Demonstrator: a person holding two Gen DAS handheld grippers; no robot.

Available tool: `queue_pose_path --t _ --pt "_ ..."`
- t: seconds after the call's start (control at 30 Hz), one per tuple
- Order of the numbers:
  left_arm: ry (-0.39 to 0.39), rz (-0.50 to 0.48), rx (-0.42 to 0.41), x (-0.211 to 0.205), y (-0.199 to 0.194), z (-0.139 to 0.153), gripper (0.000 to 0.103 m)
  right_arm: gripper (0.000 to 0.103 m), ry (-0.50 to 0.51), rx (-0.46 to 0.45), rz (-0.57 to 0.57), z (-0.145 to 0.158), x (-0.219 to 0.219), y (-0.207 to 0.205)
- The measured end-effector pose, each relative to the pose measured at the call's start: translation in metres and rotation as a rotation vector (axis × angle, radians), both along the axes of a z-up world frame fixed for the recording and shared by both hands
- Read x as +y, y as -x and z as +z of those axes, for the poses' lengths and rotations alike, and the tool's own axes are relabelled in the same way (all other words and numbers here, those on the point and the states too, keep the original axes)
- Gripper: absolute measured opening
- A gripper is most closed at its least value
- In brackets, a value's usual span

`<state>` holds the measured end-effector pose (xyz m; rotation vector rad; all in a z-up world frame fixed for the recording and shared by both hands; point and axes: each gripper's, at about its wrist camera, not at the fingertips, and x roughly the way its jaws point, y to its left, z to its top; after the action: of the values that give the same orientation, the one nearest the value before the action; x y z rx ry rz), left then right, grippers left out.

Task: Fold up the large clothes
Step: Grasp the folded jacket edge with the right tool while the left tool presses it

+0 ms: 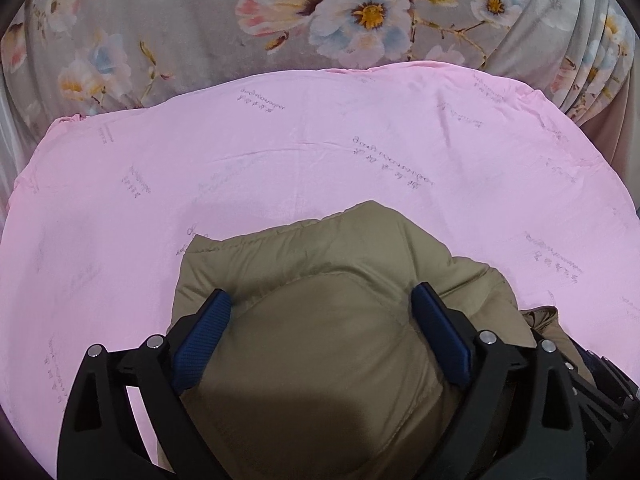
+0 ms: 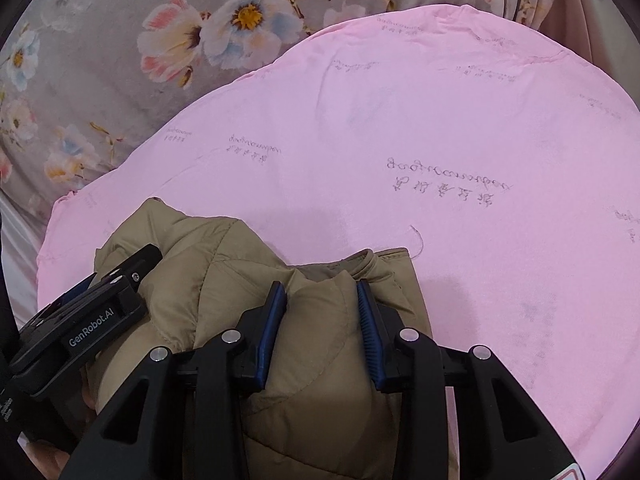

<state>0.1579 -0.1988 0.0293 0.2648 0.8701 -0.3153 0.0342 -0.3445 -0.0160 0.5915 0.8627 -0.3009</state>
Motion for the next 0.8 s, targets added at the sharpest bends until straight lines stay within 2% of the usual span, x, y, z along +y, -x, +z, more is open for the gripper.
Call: queue_pose_path --t 0.63,0.8 --pt "-0.027 0.002 -0.03 -0.007 0.001 -0.009 0.092 0.034 -0.016 -0.029 -0.013 -0.005 -0.001 0.0" --pt "-0.017 0.003 -0.019 -0.004 0.001 -0.008 0.092 0.035 -0.096 -0.091 -0.02 -0.005 -0.011 0.01"
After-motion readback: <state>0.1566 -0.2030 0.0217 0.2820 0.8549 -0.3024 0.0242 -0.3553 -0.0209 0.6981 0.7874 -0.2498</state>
